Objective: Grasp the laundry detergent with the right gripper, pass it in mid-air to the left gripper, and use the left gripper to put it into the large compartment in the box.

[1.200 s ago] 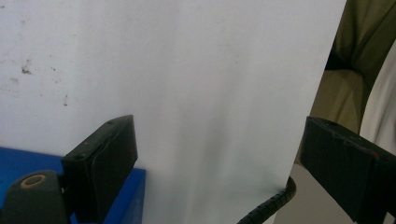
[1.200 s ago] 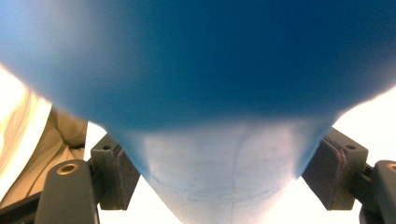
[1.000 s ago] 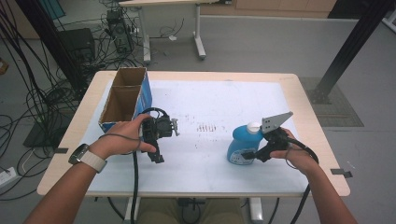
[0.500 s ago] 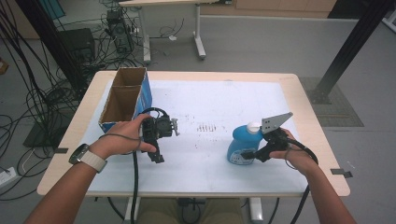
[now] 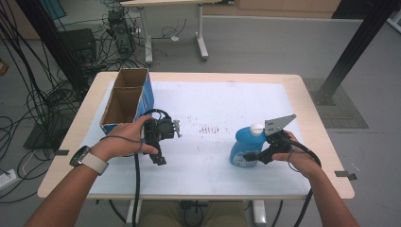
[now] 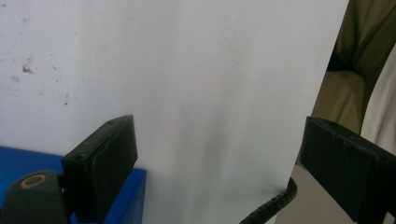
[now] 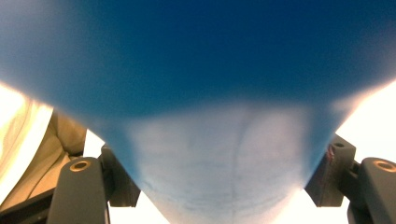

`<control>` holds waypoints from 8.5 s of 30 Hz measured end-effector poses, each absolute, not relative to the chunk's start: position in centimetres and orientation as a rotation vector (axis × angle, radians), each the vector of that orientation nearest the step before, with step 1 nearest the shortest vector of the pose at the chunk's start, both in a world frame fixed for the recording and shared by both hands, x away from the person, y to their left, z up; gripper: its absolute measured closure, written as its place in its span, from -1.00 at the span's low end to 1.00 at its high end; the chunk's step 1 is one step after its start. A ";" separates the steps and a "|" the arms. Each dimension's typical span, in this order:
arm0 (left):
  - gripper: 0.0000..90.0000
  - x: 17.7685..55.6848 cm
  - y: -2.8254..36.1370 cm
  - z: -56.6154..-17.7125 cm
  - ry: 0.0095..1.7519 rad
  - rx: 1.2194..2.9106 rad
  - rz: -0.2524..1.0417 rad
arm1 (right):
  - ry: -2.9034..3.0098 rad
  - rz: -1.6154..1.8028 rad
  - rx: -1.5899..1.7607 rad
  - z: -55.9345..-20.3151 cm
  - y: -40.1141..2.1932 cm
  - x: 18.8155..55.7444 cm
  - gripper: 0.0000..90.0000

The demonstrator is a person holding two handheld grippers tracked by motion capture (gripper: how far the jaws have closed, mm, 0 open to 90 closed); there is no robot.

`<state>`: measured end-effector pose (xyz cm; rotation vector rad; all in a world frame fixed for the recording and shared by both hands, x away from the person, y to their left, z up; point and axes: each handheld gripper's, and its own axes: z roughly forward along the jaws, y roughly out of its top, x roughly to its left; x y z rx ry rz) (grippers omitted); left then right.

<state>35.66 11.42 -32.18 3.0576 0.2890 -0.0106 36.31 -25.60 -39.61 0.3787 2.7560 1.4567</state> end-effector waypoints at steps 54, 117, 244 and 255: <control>-0.74 35.7 11.5 -32.3 0.295 3.053 -0.016 | 2.721 1.522 0.352 -40.1 -25.5 36.3 -0.12; -0.74 35.7 11.4 -32.4 0.291 3.049 -0.015 | 2.672 1.550 0.324 -40.5 -25.7 36.1 -0.04; -0.74 35.8 11.6 -32.0 0.304 3.030 -0.011 | 2.648 1.577 0.335 -40.7 -25.8 36.0 -0.06; -0.75 35.7 11.6 -32.0 0.306 3.030 -0.012 | 2.640 1.561 0.336 -40.6 -25.7 35.8 -0.04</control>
